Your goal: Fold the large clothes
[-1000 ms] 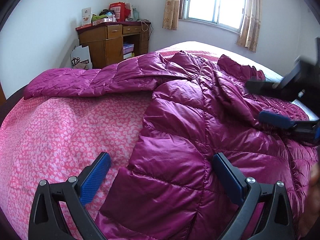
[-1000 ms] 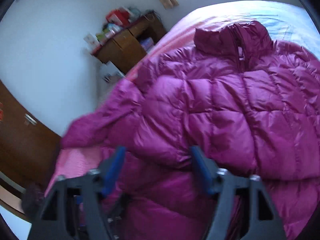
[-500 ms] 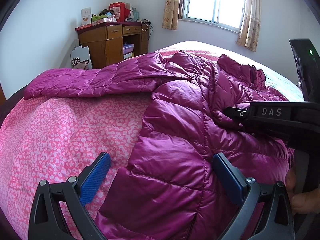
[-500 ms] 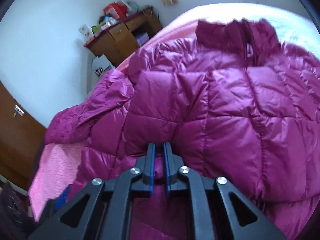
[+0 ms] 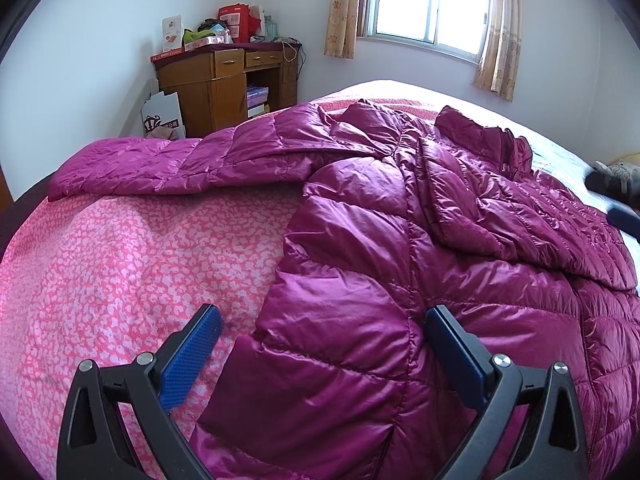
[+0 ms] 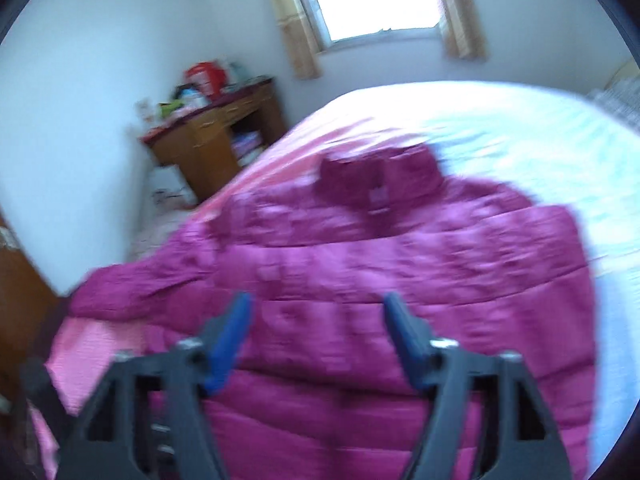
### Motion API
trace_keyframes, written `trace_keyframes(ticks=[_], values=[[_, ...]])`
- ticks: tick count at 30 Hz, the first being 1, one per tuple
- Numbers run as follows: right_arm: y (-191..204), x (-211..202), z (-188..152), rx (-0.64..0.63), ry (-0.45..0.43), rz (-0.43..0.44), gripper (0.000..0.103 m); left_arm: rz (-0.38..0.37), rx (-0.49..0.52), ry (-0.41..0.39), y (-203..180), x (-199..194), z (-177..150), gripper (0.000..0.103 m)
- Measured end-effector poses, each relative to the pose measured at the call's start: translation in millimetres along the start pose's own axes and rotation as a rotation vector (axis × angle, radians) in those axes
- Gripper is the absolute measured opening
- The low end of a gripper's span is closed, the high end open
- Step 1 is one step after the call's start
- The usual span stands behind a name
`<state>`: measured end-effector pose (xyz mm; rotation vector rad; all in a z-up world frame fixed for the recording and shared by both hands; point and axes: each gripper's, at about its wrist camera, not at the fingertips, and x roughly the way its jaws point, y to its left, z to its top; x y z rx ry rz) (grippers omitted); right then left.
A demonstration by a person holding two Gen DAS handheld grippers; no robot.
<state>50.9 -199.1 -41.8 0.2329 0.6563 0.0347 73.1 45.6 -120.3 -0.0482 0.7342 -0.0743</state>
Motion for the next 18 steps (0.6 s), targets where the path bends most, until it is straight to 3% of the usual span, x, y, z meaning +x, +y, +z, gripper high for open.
trace_keyframes(ticks=[6, 9, 14, 18], values=[[-38.7, 34.0, -24.4, 0.083, 0.110, -0.126, 0.073, -0.002, 0.000, 0.000, 0.6, 0.1, -0.3, 0.102], [-47.9, 40.7, -25.8, 0.111, 0.134, -0.120, 0.074, 0.002, 0.004, 0.003, 0.1, 1.4, -0.8, 0.102], [-33.6, 49.8, -23.7, 0.026, 0.164, -0.171, 0.086, 0.012, 0.011, 0.006, -1.0, 1.8, -1.7, 0.102], [-30.8, 51.4, -24.8, 0.000, 0.168, -0.197, 0.087, 0.016, 0.013, 0.010, -1.1, 2.0, -1.5, 0.102]])
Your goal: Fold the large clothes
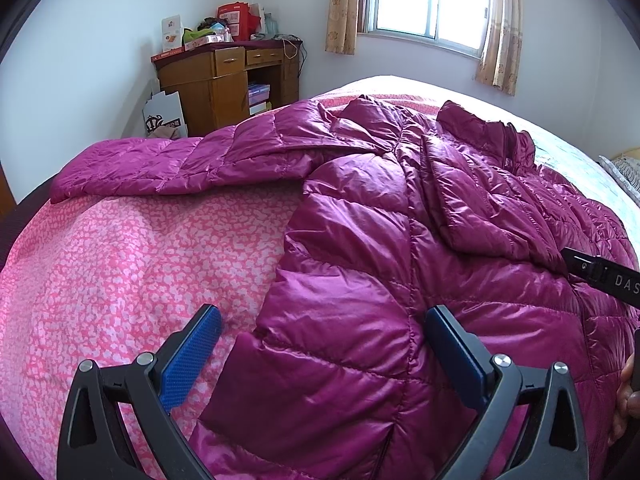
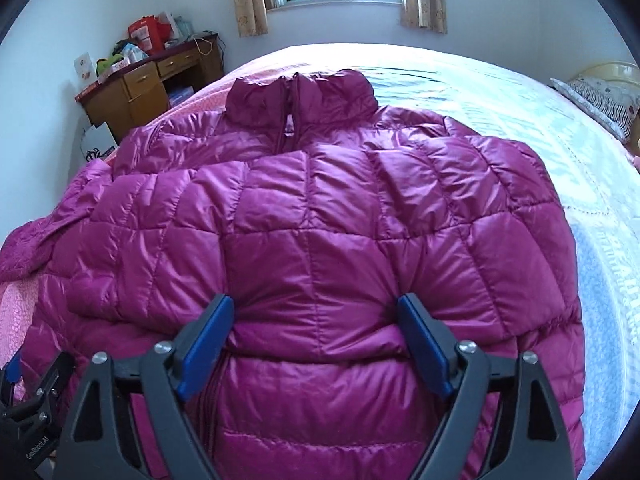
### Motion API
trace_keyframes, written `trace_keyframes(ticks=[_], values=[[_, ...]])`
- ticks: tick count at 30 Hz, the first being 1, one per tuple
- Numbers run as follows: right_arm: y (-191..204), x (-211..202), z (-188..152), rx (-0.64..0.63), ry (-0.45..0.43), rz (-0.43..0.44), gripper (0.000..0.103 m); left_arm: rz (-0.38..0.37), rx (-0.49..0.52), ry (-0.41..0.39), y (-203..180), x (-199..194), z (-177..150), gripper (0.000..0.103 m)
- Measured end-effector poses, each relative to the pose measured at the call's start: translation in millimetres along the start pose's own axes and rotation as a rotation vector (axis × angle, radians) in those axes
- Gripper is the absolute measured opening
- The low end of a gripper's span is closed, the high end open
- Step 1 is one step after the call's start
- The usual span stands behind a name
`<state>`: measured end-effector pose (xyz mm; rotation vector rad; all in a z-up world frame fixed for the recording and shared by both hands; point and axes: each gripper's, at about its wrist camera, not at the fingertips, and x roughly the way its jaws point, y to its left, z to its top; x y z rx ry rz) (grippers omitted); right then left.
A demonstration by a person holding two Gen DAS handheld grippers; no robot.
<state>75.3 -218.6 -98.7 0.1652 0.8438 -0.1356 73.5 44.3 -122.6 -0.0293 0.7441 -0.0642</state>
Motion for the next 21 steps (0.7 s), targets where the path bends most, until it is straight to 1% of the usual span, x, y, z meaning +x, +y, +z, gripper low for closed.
trace_keyframes(ticks=[5, 11, 13, 15, 16, 17, 18, 21], values=[[-0.7, -0.5, -2.0, 0.014, 0.002, 0.036, 0.092, 0.008, 0.002, 0.005, 1.1, 0.7, -0.4, 0.102], [-0.5, -3.0, -3.4, 0.018, -0.009, 0.040, 0.092, 0.006, 0.000, 0.002, 0.8, 0.7, -0.2, 0.102], [-5.1, -10.7, -5.1, 0.045, -0.051, 0.062, 0.089, 0.006, 0.000, 0.001, 0.7, 1.0, -0.1, 0.102], [-13.7, -18.6, -6.6, 0.086, -0.096, 0.101, 0.075, 0.007, 0.001, 0.000, 0.9, 0.7, -0.5, 0.102], [-18.5, -21.0, -7.6, 0.110, -0.109, 0.108, 0.072, 0.007, 0.001, 0.000, 0.1, 0.6, 0.1, 0.102], [-23.5, -23.4, -9.2, 0.137, -0.121, 0.108, 0.067, 0.007, 0.000, 0.001, 0.0, 0.8, 0.5, 0.102], [-29.9, -26.3, -10.5, 0.170, -0.134, 0.104, 0.063, 0.006, 0.000, 0.001, -0.1, 0.8, 0.5, 0.102], [-48.1, -36.8, -10.5, 0.248, -0.155, 0.051, 0.063, 0.007, 0.001, 0.001, -0.2, 0.9, 0.5, 0.102]])
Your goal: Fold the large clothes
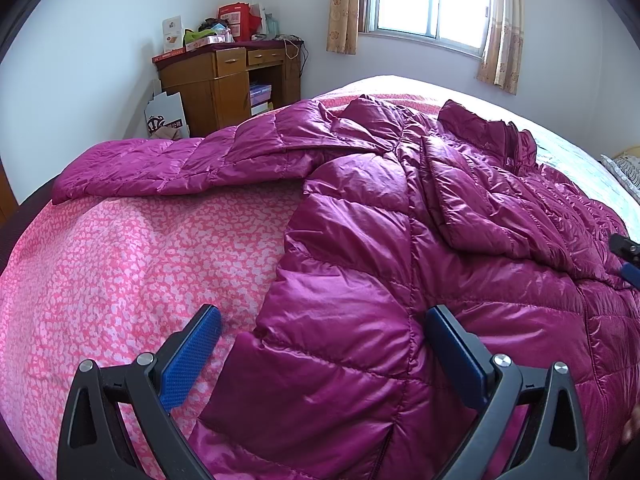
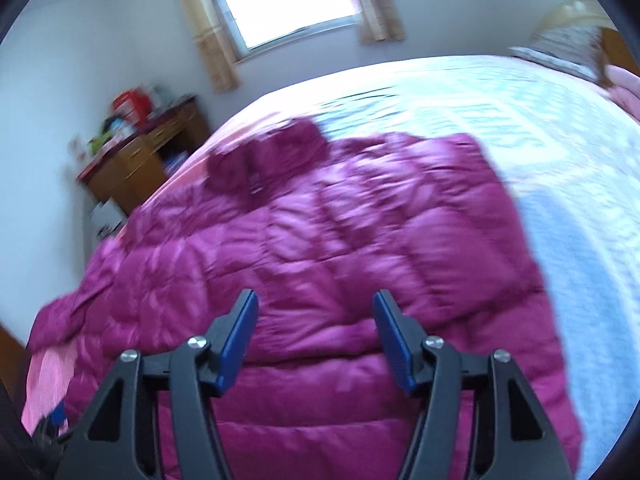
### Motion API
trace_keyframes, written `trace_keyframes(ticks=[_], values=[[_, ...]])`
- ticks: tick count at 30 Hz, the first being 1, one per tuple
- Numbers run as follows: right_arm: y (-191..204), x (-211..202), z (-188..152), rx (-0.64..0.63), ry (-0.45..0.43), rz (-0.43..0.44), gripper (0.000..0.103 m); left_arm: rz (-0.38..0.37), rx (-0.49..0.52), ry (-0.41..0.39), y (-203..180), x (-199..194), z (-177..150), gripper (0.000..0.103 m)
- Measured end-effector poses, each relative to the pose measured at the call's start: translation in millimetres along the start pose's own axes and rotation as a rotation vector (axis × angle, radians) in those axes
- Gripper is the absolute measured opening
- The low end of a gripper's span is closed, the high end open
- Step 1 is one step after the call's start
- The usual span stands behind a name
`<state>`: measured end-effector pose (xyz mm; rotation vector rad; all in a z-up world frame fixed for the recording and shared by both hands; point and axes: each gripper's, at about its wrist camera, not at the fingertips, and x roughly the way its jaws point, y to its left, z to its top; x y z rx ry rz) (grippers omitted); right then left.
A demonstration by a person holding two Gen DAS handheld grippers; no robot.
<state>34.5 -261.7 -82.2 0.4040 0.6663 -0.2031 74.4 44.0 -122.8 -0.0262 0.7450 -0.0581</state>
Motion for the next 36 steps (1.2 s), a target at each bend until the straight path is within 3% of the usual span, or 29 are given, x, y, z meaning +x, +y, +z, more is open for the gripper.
trace_keyframes(ticks=[5, 7, 12, 16, 21, 23, 26, 32, 36], values=[[-25.8, -3.8, 16.6, 0.021, 0.026, -0.109, 0.063, 0.000, 0.000, 0.000, 0.0, 0.0, 0.1, 0.102], [-37.1, 8.7, 15.5, 0.013, 0.087, -0.161, 0.064, 0.001, 0.001, 0.001, 0.1, -0.2, -0.5, 0.102], [-39.7, 17.5, 10.4, -0.012, 0.104, -0.109, 0.085, 0.001, 0.001, 0.012, -0.8, -0.5, 2.2, 0.102], [-37.5, 20.3, 10.9, -0.039, 0.107, -0.105, 0.089, -0.027, 0.035, 0.055, 7.6, -8.2, 12.2, 0.102], [-38.6, 15.2, 5.6, -0.019, 0.093, -0.074, 0.091, -0.014, -0.170, -0.040, 76.5, -43.5, 37.8, 0.102], [-38.0, 15.0, 5.5, -0.015, 0.090, -0.069, 0.091, 0.057, -0.281, -0.050, 115.3, -46.2, 53.8, 0.102], [-38.3, 12.8, 4.4, -0.018, 0.087, -0.070, 0.092, 0.102, -0.386, -0.060, 155.3, -41.6, 66.2, 0.102], [-40.1, 9.5, 2.9, -0.007, 0.080, -0.046, 0.095, 0.225, -0.407, -0.065, 195.8, -22.1, 93.3, 0.102], [-40.9, 8.8, 2.9, -0.006, 0.079, -0.043, 0.095, 0.208, -0.624, -0.039, 237.5, -2.8, 103.9, 0.102]])
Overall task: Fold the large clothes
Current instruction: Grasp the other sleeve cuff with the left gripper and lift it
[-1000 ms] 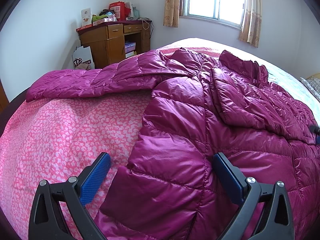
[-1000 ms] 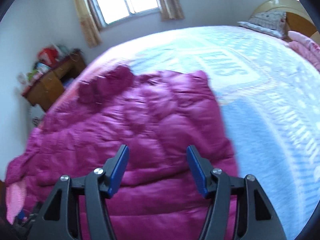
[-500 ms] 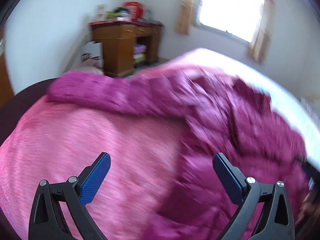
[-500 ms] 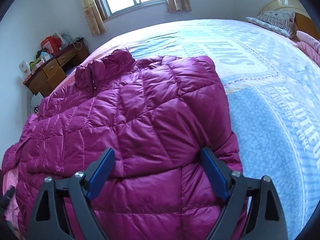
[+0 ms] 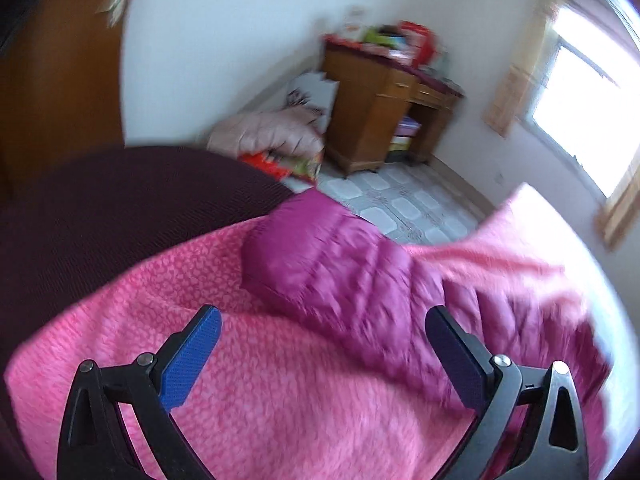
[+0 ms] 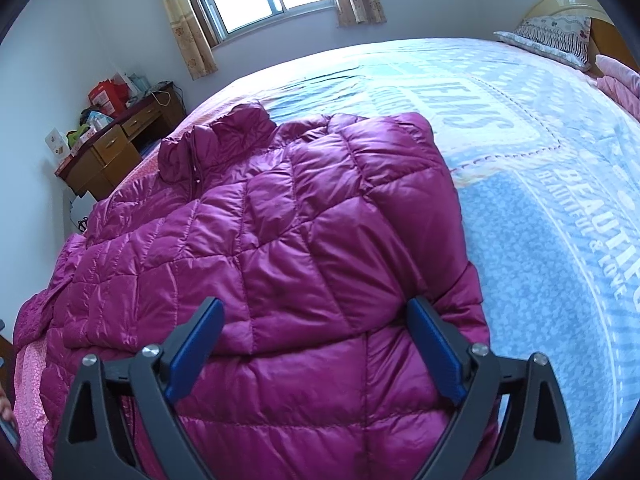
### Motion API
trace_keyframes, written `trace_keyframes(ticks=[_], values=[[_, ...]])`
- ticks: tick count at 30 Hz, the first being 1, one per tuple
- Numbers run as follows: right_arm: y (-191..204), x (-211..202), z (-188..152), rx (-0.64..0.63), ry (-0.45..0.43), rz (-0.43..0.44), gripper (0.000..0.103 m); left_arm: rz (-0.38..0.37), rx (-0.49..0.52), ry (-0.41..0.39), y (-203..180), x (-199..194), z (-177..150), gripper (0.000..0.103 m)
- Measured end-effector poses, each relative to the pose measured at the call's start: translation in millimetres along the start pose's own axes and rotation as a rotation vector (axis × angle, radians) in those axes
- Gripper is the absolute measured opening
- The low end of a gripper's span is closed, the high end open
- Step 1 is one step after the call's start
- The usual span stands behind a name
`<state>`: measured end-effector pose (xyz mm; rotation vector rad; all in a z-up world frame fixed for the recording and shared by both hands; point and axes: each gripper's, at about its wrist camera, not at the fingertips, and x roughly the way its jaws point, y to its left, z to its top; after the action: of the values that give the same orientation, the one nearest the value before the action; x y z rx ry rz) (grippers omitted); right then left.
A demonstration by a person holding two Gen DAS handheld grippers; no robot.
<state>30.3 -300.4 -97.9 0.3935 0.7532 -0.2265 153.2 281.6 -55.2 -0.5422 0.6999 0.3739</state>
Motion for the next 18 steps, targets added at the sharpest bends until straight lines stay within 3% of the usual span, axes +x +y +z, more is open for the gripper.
trace_keyframes(ticks=[3, 5, 7, 9, 13, 14, 18], values=[[0.4, 0.3, -0.3, -0.003, 0.001, -0.004, 0.095, -0.015, -0.098, 0.050, 8.1, 22.2, 9.0, 0.102], [1.0, 0.1, -0.4, -0.006, 0.001, -0.007, 0.095, -0.003, -0.101, 0.076, 2.4, 33.3, 9.6, 0.101], [1.6, 0.2, -0.2, -0.008, 0.002, -0.009, 0.095, 0.016, -0.102, 0.091, -1.1, 41.9, 7.5, 0.093], [1.4, 0.3, -0.2, -0.009, 0.002, -0.011, 0.095, 0.054, -0.094, 0.126, -2.7, 49.7, 2.2, 0.069], [2.4, 1.9, -0.2, -0.017, 0.005, -0.016, 0.096, 0.098, -0.031, 0.113, -9.6, 54.1, -0.5, 0.052], [3.5, 2.2, -0.6, -0.018, 0.005, -0.018, 0.096, 0.091, -0.035, 0.107, -8.7, 53.4, -0.8, 0.040], [5.0, 2.7, -1.0, -0.021, 0.007, -0.023, 0.096, 0.073, -0.061, 0.073, -3.7, 48.7, -3.1, 0.016]])
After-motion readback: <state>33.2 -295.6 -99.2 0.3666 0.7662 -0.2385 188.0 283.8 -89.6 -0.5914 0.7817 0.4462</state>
